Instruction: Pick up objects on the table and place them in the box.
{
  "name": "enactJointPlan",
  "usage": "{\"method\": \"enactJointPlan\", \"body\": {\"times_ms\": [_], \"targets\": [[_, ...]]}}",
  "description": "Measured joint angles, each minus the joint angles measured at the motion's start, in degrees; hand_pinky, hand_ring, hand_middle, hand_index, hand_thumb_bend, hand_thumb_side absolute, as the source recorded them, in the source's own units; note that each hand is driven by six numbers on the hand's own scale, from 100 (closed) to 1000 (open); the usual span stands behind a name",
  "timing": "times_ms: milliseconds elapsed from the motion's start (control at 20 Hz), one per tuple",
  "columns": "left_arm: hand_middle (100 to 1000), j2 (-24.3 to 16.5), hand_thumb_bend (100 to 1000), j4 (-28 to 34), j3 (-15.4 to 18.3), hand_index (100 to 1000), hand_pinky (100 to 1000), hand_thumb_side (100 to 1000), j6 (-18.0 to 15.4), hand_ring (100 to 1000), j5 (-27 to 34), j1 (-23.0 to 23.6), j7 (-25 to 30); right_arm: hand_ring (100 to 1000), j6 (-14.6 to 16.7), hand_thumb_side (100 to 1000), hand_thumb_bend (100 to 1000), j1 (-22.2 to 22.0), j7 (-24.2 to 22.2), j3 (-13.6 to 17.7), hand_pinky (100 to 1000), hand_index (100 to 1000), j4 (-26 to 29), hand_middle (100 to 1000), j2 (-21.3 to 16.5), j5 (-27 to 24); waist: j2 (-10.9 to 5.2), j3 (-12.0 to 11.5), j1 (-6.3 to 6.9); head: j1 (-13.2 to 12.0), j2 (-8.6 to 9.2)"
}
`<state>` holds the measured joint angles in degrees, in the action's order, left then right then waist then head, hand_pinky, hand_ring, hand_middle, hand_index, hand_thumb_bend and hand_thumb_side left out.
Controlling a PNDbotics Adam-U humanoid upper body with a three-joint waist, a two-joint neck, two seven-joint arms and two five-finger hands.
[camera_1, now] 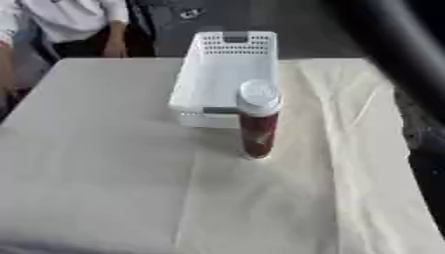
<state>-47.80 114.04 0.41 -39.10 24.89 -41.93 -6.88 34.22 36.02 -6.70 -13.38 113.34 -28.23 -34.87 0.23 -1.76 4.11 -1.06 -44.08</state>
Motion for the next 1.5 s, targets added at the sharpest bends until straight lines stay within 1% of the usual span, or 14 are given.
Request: {"method": "enactJointPlan", "body": {"times_ms": [200, 300, 400, 600, 650, 800, 950, 1050, 1150, 1200, 1250, 1350, 1450, 1500], "targets": [[545, 0.2, 215, 0.0, 0.0, 591, 628, 1000, -1.0, 491, 1.4, 0.5, 0.7, 478, 0.2, 248, 129, -0.4, 0.3, 0.6, 339, 528, 0.3, 489, 0.0, -0.1, 0.05, 0.2, -0.02, 2.0, 0.00], [556, 0.2, 179, 0.0, 0.0, 615, 637, 1000, -1.5, 501, 2.1, 0.9, 1.1, 478, 0.3, 247, 137, -0.4, 0.5, 0.7, 337, 529, 0.4, 489, 0.1, 0.0, 0.11, 0.2, -0.02, 3.0, 0.00], [554, 0.3, 178, 0.0, 0.0, 592, 635, 1000, -2.0, 502, 2.6, 1.3, 1.3, 478, 0.5, 248, 134, -0.4, 0.6, 1.0, 332, 531, 0.6, 491, 0.2, 0.3, 0.30, 0.2, -0.03, 3.1, 0.00], [647, 0.5, 251, 0.0, 0.0, 637, 664, 1000, -2.8, 530, 3.4, 1.6, 2.1, 479, 0.9, 239, 127, -0.4, 1.2, 1.0, 337, 530, 0.6, 493, 0.3, 1.1, 0.36, 0.2, -0.03, 1.6, 0.00], [743, 0.5, 251, 0.0, 0.0, 666, 678, 1000, -3.0, 577, 3.3, 1.6, 2.6, 478, 0.9, 238, 129, -0.4, 1.4, 1.0, 340, 528, 0.6, 492, 0.3, 1.2, 0.30, 0.2, -0.05, 1.3, 0.00], [589, 0.6, 224, 0.0, -0.1, 584, 638, 1000, -3.7, 505, 3.0, 0.9, 6.3, 477, 1.1, 247, 127, -0.5, 1.7, 1.0, 340, 530, 0.6, 492, 0.3, 1.5, 0.26, 0.2, -0.25, 1.0, 0.00], [577, 0.5, 200, 0.0, -0.4, 576, 636, 1000, -4.8, 493, 4.6, 0.5, 10.0, 478, 1.2, 242, 139, -0.9, 2.0, 1.0, 343, 529, 0.6, 492, 0.5, 1.6, 0.24, 0.1, -0.40, 1.3, 0.00], [584, 0.5, 208, 0.0, -0.4, 589, 647, 1000, -5.5, 499, 6.6, 0.5, 11.8, 479, 1.3, 240, 141, -0.9, 2.1, 1.0, 334, 532, 0.6, 495, 0.5, 1.8, 0.29, 0.1, -0.44, 2.4, 0.00], [615, 0.5, 222, 0.0, -0.3, 603, 681, 1000, -5.9, 537, 8.3, 0.5, 13.3, 508, 1.3, 262, 148, -0.9, 2.0, 1.0, 324, 531, 0.6, 503, 0.5, 2.0, 0.46, 0.1, -0.62, 3.2, 0.00], [657, 0.5, 229, 0.0, -0.3, 661, 703, 1000, -6.1, 590, 9.1, 0.5, 13.7, 542, 1.3, 320, 100, -0.9, 1.8, 1.0, 298, 540, 0.6, 538, 0.5, 2.4, 0.53, 0.1, -0.65, 3.1, 0.00], [694, 0.5, 207, 0.0, -0.2, 698, 709, 1000, -6.5, 619, 10.0, 0.9, 13.8, 573, 1.4, 433, 100, -0.9, 1.0, 1.0, 271, 584, 0.5, 578, 0.5, 3.3, 0.57, 0.1, -0.63, 2.7, 0.00], [759, 0.9, 160, 0.0, 0.2, 751, 724, 1000, -7.6, 684, 12.0, 2.9, 12.6, 670, 1.4, 638, 100, -0.4, -1.7, 1.0, 239, 751, -1.6, 718, 0.3, 6.8, 0.64, 0.1, -0.50, 1.5, -0.01], [779, 1.8, 169, 0.0, 1.0, 787, 732, 1000, -8.4, 702, 13.6, 6.3, 9.7, 724, 1.9, 716, 100, 1.2, -5.1, 0.9, 261, 827, -5.3, 780, -0.3, 12.7, 0.68, 0.1, -0.56, 1.0, -0.01], [780, 2.4, 207, 0.0, 1.5, 799, 733, 1000, -8.4, 705, 13.9, 8.5, 7.7, 747, 2.6, 753, 100, 2.2, -6.9, 0.6, 283, 855, -7.6, 806, -0.6, 16.4, 0.68, 0.1, -0.70, 1.0, -0.01]]}}
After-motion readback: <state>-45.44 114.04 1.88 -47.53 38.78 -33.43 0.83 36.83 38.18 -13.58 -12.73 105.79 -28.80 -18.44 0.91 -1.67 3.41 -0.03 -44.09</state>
